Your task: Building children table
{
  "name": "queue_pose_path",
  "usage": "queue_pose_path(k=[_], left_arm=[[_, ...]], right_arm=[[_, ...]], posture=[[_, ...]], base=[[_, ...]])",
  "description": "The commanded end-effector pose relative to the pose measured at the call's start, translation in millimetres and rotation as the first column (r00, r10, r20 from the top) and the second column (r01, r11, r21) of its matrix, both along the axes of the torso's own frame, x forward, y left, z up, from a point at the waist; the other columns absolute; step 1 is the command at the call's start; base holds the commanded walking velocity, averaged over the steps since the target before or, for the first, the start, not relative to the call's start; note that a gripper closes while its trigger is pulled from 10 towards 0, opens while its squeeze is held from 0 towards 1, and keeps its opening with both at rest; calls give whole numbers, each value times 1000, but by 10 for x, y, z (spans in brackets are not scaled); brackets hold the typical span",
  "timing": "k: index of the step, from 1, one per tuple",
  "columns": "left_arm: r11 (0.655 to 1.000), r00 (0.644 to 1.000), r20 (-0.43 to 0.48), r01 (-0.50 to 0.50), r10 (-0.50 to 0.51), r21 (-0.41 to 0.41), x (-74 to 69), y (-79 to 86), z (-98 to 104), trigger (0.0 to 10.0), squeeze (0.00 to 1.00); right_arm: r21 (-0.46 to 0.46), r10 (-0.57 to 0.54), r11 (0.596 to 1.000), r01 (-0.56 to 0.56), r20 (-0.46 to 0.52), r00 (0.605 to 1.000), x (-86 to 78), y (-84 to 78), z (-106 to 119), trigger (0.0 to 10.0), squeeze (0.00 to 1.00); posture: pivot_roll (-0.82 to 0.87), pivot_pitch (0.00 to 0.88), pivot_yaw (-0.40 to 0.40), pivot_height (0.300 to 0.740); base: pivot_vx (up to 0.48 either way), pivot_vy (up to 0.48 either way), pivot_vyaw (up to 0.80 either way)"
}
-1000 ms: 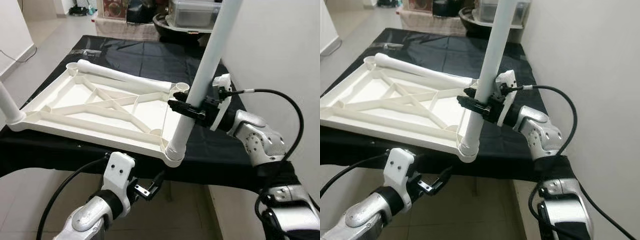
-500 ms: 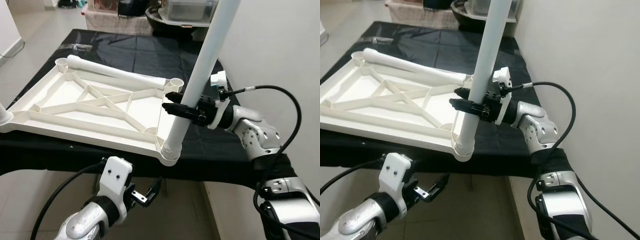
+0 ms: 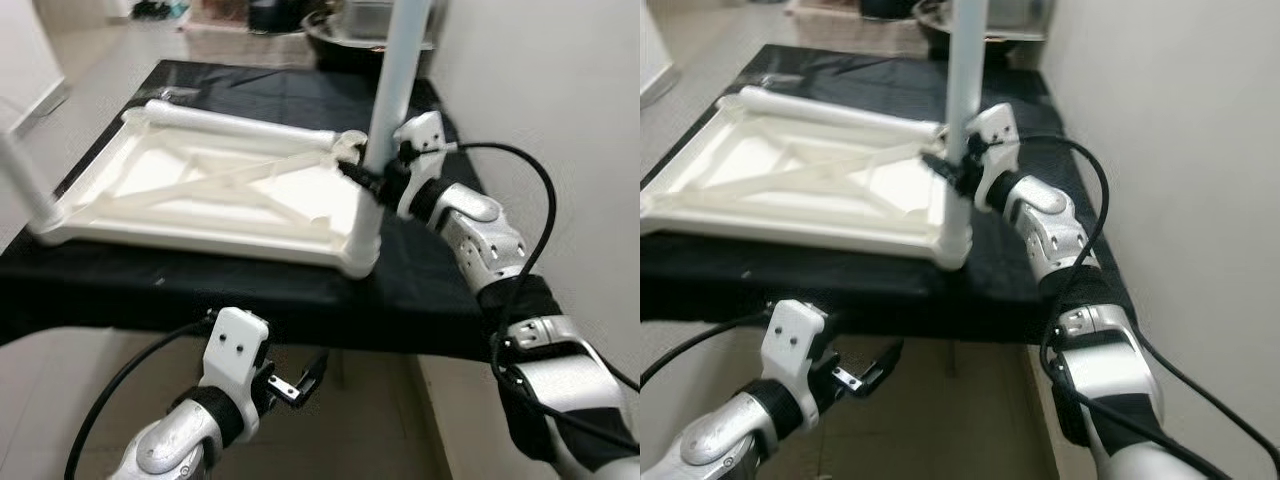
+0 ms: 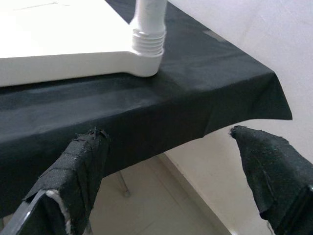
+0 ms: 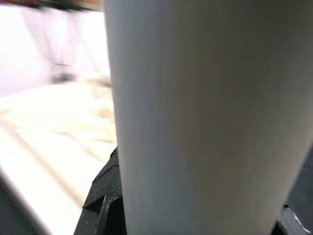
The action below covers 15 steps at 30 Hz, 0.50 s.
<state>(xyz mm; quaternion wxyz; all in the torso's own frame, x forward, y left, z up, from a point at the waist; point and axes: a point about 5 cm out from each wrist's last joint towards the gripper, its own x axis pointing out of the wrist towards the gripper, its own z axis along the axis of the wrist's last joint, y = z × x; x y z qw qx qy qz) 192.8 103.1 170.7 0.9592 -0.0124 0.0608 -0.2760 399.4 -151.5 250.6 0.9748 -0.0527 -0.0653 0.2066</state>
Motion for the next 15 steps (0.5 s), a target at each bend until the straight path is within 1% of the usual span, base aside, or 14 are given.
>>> queue_pose_path(k=[1,2,3,4,5,6,9,10,11,12,13,15], left_arm=[[1000,1000,-13,4,-4,0,23,-10,-29,10000,0],[1000,1000,-13,4,-4,0,23,-10,-29,10000,0],[1000,1000,-12,5,-5,1,30,-12,-30,10000,0],[1000,1000,-11,6,-6,0,41,-16,-31,10000,0],[1000,1000,-11,6,-6,0,41,-16,-31,10000,0],[1000,1000,-10,6,-6,-1,51,-21,-32,10000,0],[1000,1000,-10,6,-6,-1,51,-21,-32,10000,0],[1000,1000,-8,7,-7,-3,60,-27,-31,10000,0],[1000,1000,-8,7,-7,-3,60,-27,-31,10000,0],[1000,1000,-6,7,-7,-3,69,-30,-31,10000,0],[1000,1000,-6,7,-7,-3,69,-30,-31,10000,0],[1000,1000,-1,4,-4,-1,93,-21,-32,10000,0]], right_arm=[[-34,-225,974,222,-183,957,-14,-305,-426,10000,0],[-34,-225,974,222,-183,957,-14,-305,-426,10000,0],[-20,-253,967,254,-195,948,-16,-324,-439,10000,0],[7,-301,950,311,-229,926,-13,-343,-481,10000,0],[7,-301,950,311,-229,926,-13,-343,-481,10000,0],[38,-341,932,361,-256,905,-12,-350,-513,10000,0],[38,-341,932,361,-256,905,-12,-350,-513,10000,0],[89,-387,899,428,-293,874,-16,-335,-543,10000,0],[89,-387,899,428,-293,874,-16,-335,-543,10000,0],[127,-454,849,514,-324,830,-12,-321,-567,10000,0],[127,-454,849,514,-324,830,-12,-321,-567,10000,0],[173,-617,711,682,-313,722,-34,-273,-525,10000,0]], posture=[[113,153,-134,740],[113,153,-134,740],[113,153,-134,740],[113,147,-133,740],[113,147,-133,740],[112,146,-130,740],[112,146,-130,740],[113,143,-132,740],[113,143,-132,740],[113,142,-133,740],[113,142,-133,740],[112,140,-130,740]], base=[[0,0,0],[0,0,0],[0,0,0],[0,0,0],[0,0,0],[0,0,0],[0,0,0],[0,0,0],[0,0,0],[0,0,0],[0,0,0],[0,0,0]])
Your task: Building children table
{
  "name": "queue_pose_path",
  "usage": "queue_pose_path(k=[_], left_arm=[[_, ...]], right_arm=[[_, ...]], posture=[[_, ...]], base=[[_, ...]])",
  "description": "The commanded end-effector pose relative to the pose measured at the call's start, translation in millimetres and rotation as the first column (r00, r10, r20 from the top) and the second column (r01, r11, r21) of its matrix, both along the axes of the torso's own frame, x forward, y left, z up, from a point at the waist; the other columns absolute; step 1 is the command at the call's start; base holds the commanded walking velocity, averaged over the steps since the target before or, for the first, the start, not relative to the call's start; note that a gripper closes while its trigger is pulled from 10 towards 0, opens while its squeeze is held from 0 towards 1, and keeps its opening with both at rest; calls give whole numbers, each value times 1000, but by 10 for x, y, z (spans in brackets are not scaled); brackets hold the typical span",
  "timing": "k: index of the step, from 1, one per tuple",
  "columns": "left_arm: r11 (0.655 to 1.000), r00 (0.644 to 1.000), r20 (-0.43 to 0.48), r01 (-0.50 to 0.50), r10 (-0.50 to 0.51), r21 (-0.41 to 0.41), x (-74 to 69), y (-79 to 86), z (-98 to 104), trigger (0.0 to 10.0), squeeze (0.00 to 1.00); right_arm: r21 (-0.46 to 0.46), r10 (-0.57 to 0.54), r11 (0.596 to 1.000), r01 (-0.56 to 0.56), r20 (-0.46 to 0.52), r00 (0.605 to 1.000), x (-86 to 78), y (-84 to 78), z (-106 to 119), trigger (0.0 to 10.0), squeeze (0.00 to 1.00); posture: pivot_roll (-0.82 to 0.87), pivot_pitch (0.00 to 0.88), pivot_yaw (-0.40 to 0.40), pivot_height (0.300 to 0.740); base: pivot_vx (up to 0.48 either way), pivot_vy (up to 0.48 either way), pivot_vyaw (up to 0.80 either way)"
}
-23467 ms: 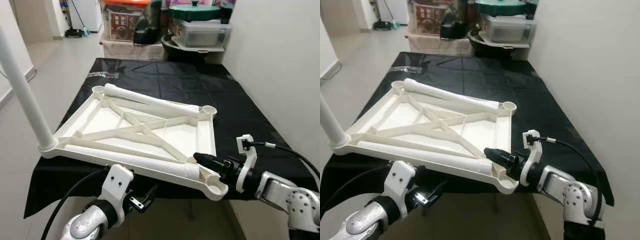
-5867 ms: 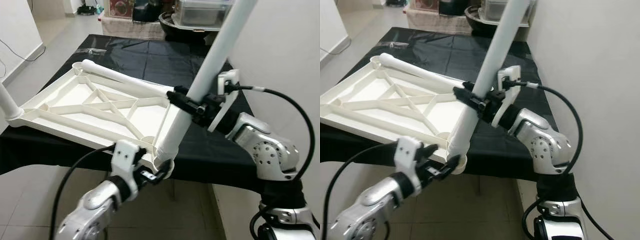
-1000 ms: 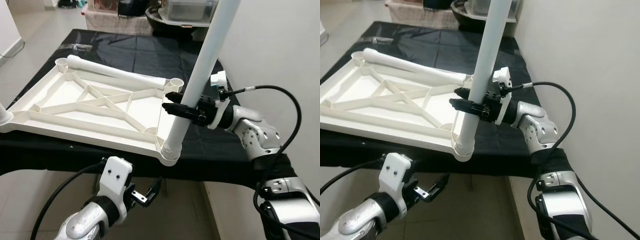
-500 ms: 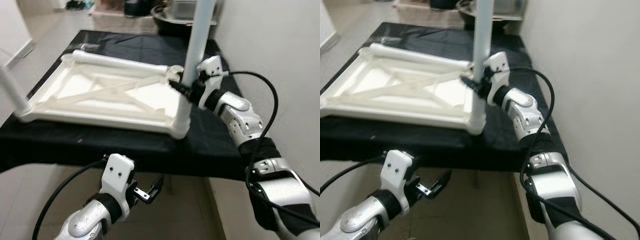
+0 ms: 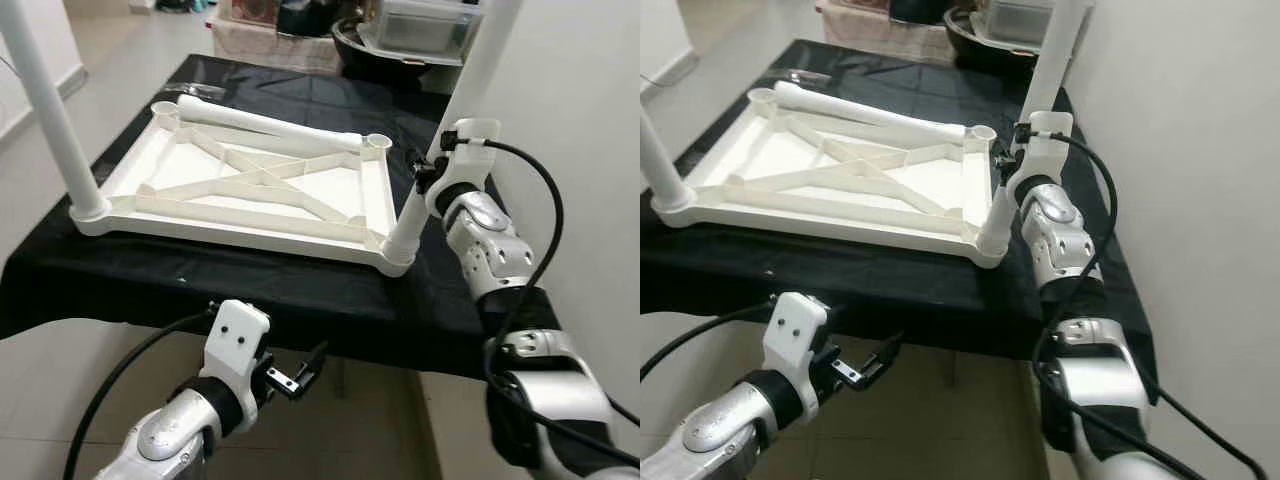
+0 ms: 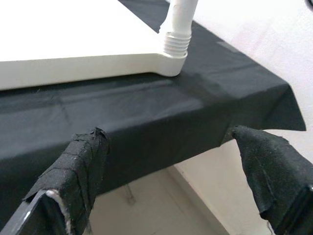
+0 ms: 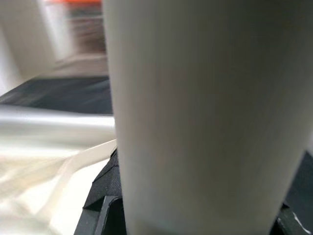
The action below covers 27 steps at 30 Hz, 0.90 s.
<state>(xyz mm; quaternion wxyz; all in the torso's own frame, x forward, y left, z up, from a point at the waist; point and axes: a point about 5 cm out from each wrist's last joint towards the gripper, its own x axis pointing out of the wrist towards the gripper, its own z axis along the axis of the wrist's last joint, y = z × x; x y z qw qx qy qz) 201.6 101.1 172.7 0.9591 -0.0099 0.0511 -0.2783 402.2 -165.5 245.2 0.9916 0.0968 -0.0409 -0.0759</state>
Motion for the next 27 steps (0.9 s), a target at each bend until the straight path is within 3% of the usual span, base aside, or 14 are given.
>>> queue_pose_path(k=[1,4,7,10,14,17,19,20,22,26,27], left_arm=[[1000,1000,-21,-1,1,-1,6,-1,-53,10000,0],[1000,1000,-16,-2,2,1,43,1,-63,10000,0],[1000,1000,-11,0,0,1,58,5,-60,10000,0],[1000,1000,-7,-1,1,2,75,10,-57,10000,0],[1000,1000,-4,-5,5,6,124,22,-63,10000,0],[1000,1000,-14,-13,13,-5,141,21,-71,10000,0],[1000,1000,-20,-12,12,-7,208,-7,-75,10000,0],[1000,1000,-20,-12,12,-7,208,-7,-75,10000,0],[1000,1000,3,13,-13,-4,273,-66,-43,10000,1000],[999,999,20,41,-41,-2,294,-104,-21,10000,1000],[997,996,59,72,-74,39,346,-161,8,10000,1000]], right_arm=[[-9,-148,989,148,-183,972,-62,-132,-471,10000,0],[8,-314,948,318,-143,939,-146,-63,-430,10000,0],[8,-353,935,356,-112,929,-202,8,-390,10000,0],[31,-341,938,345,-86,936,-227,81,-352,10000,0],[52,-226,974,223,73,971,-266,264,-100,10000,0],[58,-217,976,211,113,970,-277,267,-9,10000,0],[53,-158,987,149,262,952,-339,243,326,10000,0],[53,-158,987,149,262,952,-339,243,326,10000,0],[54,-66,997,49,379,923,-431,249,585,10000,0],[50,-28,999,9,406,914,-469,262,647,10000,0],[41,43,997,-66,418,907,-515,286,679,10000,0]], posture=[[112,140,-130,740],[112,138,-126,740],[112,137,-125,740],[109,134,-122,740],[107,130,-119,740],[106,124,-120,740],[104,112,-120,740],[104,112,-120,740],[104,105,-118,740],[103,102,-117,740],[98,94,-114,740]], base=[[0,0,0],[0,0,0],[0,0,0],[0,0,0],[0,0,0],[0,0,0],[0,0,0],[0,0,0],[0,0,0],[0,0,0],[0,0,0]])
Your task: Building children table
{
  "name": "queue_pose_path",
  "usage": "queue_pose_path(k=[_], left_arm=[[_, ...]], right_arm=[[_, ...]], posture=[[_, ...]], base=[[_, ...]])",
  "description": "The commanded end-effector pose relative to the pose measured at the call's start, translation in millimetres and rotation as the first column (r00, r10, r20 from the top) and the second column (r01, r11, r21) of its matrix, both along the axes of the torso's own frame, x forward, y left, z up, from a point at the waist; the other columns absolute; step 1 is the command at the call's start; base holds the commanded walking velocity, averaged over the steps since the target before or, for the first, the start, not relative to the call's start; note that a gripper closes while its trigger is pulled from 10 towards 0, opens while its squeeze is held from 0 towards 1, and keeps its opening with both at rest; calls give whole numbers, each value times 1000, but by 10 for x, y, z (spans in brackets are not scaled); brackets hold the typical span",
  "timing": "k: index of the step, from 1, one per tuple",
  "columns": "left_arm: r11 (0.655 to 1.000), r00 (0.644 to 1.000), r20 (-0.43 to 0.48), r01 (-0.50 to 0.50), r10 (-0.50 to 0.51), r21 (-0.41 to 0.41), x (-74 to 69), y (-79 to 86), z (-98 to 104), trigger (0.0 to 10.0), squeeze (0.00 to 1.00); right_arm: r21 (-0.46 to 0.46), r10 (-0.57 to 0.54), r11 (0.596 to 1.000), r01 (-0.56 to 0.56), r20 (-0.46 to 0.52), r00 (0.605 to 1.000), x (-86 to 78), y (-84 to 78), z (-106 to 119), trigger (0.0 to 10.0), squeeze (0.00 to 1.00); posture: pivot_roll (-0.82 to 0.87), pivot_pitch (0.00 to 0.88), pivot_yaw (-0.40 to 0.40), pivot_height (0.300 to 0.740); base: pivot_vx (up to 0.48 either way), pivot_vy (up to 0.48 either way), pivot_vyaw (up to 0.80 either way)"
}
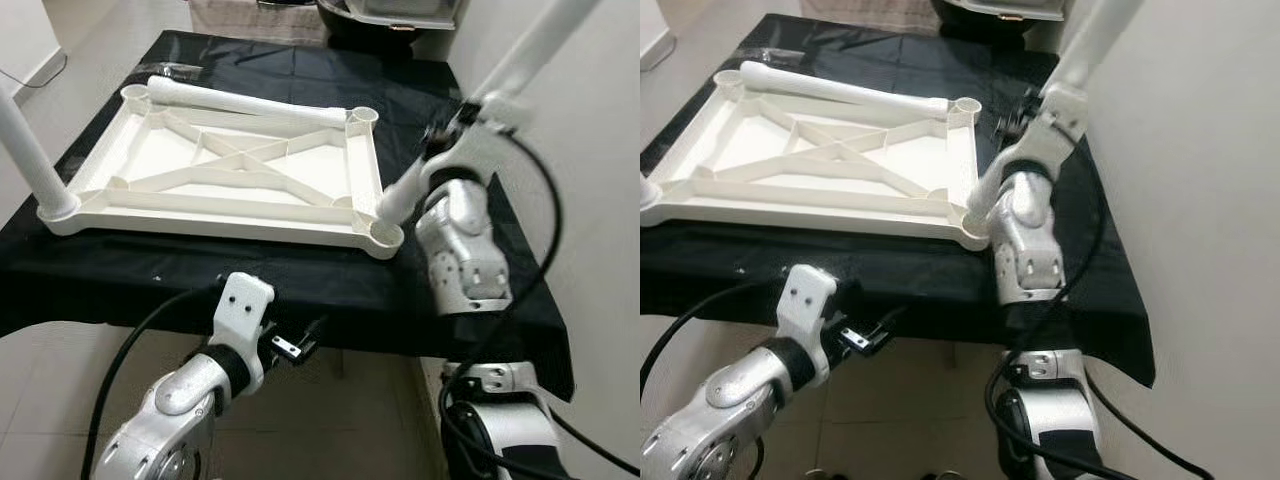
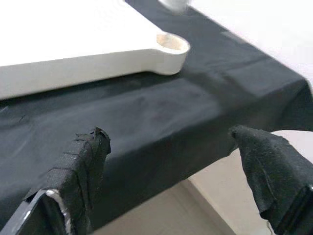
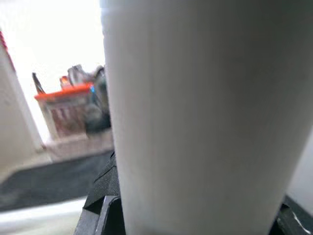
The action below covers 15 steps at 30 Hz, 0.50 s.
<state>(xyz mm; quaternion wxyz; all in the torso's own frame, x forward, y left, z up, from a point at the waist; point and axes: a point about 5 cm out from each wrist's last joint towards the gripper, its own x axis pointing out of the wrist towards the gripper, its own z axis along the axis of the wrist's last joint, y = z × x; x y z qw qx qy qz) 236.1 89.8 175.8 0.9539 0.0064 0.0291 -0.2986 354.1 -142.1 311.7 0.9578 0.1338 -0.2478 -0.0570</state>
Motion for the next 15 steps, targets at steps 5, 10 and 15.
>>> queue_pose_path(k=[5,10,15], left_arm=[[968,972,195,86,-134,236,371,-281,100,10000,0],[968,969,214,69,-123,243,443,-297,129,10000,0],[942,955,273,15,-113,335,581,-227,141,10000,0]], right_arm=[[-28,407,912,-409,-65,911,-282,253,-225,10000,0],[-41,453,888,-457,-82,888,-339,293,-290,10000,0],[-22,529,845,-535,-117,840,-442,378,-388,10000,0]], posture=[[84,75,-99,740],[84,75,-99,740],[74,54,-87,740]], base=[[0,0,0],[0,0,0],[0,0,0]])
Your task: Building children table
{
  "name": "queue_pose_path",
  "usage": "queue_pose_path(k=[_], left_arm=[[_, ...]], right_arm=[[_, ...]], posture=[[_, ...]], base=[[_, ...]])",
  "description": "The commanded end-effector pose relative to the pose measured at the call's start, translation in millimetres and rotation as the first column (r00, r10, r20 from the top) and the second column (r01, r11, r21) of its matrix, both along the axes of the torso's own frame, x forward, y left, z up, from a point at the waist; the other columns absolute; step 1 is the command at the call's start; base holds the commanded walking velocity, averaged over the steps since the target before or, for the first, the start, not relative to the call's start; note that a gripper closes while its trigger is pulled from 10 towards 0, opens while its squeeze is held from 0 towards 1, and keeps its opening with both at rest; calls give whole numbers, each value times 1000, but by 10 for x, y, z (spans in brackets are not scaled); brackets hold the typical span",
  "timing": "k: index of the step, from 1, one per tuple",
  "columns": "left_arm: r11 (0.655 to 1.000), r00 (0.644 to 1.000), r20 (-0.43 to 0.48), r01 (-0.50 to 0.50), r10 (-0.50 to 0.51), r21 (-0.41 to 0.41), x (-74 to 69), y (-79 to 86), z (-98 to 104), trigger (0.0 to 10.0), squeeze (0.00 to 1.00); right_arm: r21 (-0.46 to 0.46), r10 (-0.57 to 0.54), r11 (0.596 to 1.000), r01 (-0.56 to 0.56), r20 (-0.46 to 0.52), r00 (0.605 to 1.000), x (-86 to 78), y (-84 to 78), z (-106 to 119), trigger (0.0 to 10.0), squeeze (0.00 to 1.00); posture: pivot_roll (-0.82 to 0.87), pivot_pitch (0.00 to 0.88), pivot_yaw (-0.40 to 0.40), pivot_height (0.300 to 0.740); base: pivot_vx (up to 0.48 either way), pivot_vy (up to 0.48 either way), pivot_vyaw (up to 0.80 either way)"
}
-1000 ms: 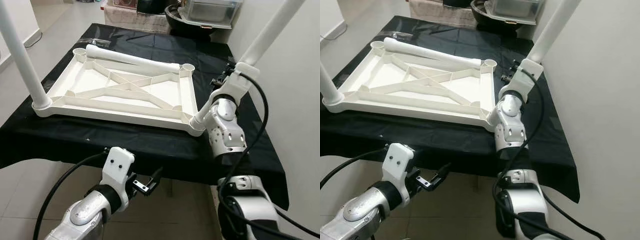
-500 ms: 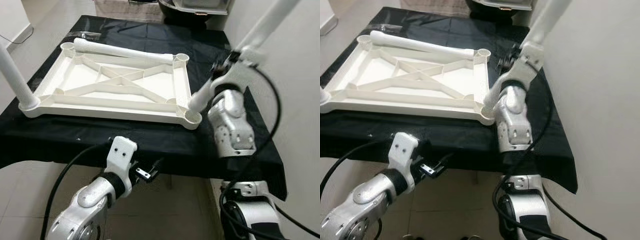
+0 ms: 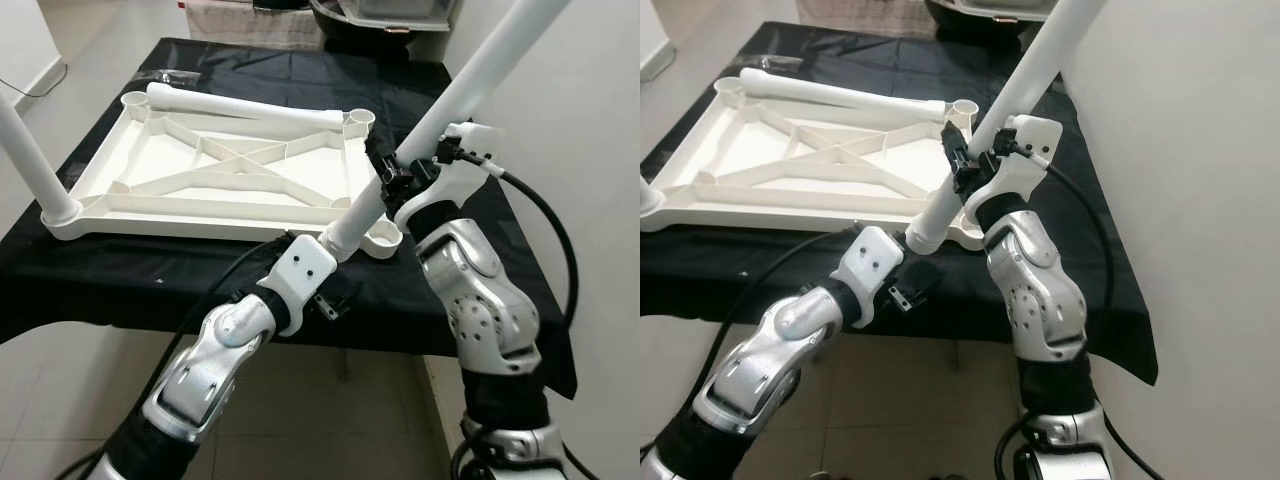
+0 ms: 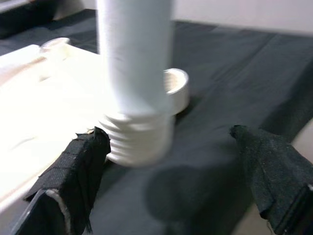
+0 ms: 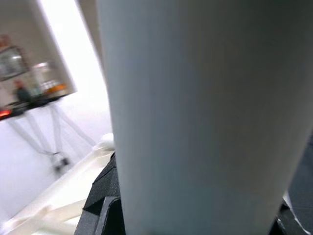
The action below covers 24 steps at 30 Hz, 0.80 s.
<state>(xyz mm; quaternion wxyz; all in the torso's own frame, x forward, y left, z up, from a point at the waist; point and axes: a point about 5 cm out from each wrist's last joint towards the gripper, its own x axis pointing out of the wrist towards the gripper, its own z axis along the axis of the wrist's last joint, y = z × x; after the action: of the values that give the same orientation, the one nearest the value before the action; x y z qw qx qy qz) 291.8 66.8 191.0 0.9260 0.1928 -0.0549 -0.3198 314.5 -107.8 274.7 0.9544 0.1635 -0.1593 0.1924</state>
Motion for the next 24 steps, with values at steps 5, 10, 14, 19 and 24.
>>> queue_pose_path(k=[5,10,14,19,24], left_arm=[[998,999,29,-42,41,52,90,58,-84,10000,0],[998,999,33,-40,39,53,124,27,-125,10000,0],[998,999,23,-38,37,41,152,-9,-157,10000,0],[999,999,18,-27,26,29,177,-51,-186,10000,0],[1000,1000,21,-13,12,16,186,-74,-187,1294,0]], right_arm=[[5,101,995,-101,-33,994,-118,74,-39,10000,0],[9,129,992,-128,-48,991,-157,91,-54,10000,0],[12,141,990,-140,-54,989,-186,101,-61,10000,0],[13,162,987,-161,-50,986,-223,139,-40,10000,0],[9,188,982,-187,-62,980,-259,195,-68,10000,0]], posture=[[74,35,-87,740],[77,28,-88,740],[69,17,-83,740],[66,11,-82,740],[64,10,-81,740]], base=[[0,0,0],[0,0,0],[0,0,0],[0,0,0],[0,0,0]])
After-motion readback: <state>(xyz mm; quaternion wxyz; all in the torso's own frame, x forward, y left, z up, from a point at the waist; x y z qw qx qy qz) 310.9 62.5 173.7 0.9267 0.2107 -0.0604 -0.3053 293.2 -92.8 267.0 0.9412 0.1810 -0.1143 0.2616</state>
